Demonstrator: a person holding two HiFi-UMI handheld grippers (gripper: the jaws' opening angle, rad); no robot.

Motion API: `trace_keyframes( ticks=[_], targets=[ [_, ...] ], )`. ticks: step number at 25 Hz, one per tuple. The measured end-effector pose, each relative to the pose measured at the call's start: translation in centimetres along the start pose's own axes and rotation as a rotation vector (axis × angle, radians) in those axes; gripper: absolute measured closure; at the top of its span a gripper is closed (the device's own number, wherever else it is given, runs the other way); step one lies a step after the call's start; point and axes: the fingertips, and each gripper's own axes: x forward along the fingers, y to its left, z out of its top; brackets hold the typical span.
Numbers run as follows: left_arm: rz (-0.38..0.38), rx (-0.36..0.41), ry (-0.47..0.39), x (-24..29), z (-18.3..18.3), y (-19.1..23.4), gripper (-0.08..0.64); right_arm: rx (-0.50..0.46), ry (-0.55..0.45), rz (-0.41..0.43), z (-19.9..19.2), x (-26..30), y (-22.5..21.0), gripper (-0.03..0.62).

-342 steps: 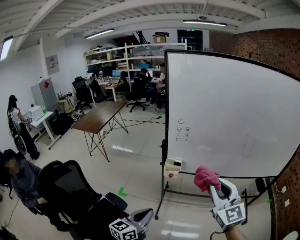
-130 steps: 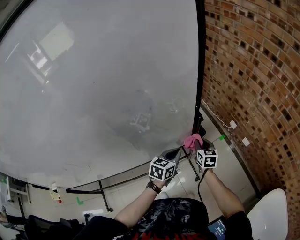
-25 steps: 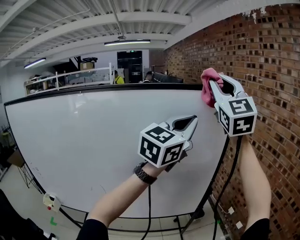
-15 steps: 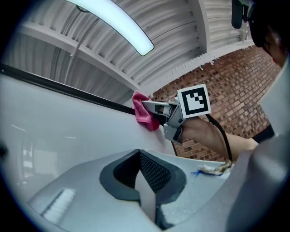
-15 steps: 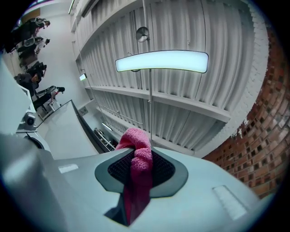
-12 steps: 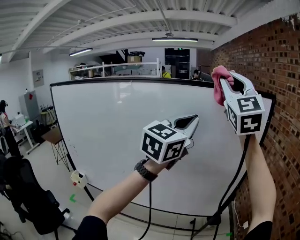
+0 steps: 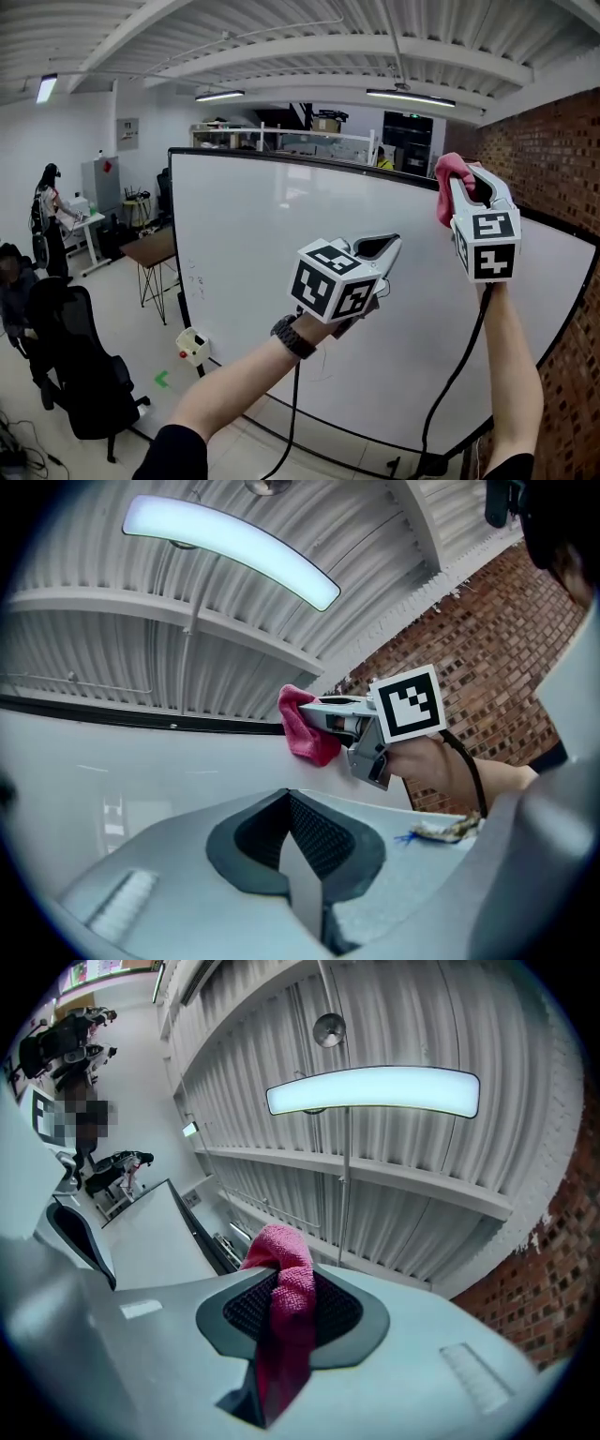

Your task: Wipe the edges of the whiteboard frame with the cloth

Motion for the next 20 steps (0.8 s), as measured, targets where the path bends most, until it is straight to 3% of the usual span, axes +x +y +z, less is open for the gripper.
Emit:
trace_keyframes(
  ticks=[12, 20],
  targets=[
    [0.054, 0.011, 0.005, -12.8, -2.6, 11.2, 0.557, -0.007, 0.053, -0.029, 2.5, 7.9, 10.0, 0.509],
    [0.055, 0.0, 0.01, -17.2, -1.8, 12.8, 0.557, -0.001, 0.087, -0.009, 5.4, 9.4, 13.4, 0.511]
  ],
)
